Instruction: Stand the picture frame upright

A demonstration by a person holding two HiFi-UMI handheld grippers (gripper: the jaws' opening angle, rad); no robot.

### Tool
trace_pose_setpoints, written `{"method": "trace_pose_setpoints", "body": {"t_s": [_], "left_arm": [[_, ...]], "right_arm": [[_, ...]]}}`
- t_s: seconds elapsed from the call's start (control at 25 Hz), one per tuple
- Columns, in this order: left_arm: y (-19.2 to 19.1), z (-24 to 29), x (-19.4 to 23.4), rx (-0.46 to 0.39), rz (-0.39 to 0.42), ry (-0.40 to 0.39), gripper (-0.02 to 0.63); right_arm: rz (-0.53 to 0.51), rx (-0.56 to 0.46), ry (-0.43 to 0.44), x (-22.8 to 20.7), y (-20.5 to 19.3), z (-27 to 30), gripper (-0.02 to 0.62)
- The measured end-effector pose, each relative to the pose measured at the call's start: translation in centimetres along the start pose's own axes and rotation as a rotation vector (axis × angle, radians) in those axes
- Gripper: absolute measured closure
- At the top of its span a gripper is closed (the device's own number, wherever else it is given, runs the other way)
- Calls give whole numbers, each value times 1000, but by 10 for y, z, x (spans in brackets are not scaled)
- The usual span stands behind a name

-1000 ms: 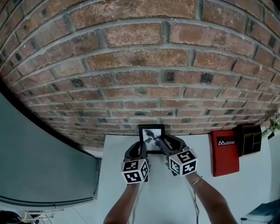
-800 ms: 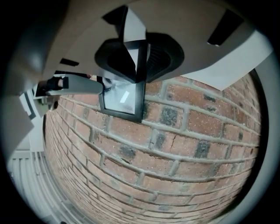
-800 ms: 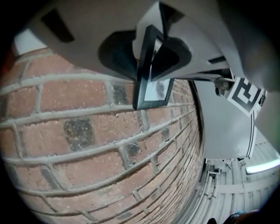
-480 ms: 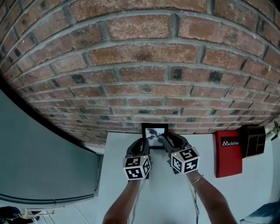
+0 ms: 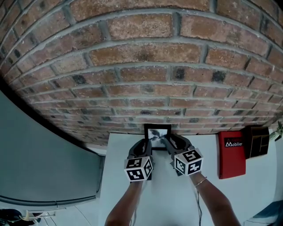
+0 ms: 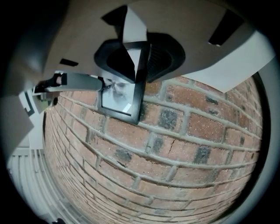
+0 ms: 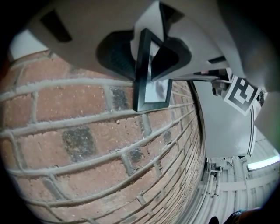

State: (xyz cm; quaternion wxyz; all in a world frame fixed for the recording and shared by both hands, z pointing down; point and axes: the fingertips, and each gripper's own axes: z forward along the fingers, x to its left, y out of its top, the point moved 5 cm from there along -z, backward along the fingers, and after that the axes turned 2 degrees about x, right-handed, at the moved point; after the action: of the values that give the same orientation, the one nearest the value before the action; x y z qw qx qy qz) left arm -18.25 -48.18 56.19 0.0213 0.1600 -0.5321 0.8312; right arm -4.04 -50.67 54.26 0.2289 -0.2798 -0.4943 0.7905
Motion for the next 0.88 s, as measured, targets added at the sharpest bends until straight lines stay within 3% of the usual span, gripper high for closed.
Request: {"method": "trace_pose_setpoints", "body": {"t_s": [0.2,0.64,0.88], "left_arm": [[3,-5,-1,-12,8,1,514],[12,-42,-12,-39,36,0,515],[20,-85,-35,-54,81,-8,531]], "right_arm": [[-22,1,-19,3,-1,-4,494],[77,-28,-113,9,2,-39,494],[113,-29,-88,38,6,-79,495]]}}
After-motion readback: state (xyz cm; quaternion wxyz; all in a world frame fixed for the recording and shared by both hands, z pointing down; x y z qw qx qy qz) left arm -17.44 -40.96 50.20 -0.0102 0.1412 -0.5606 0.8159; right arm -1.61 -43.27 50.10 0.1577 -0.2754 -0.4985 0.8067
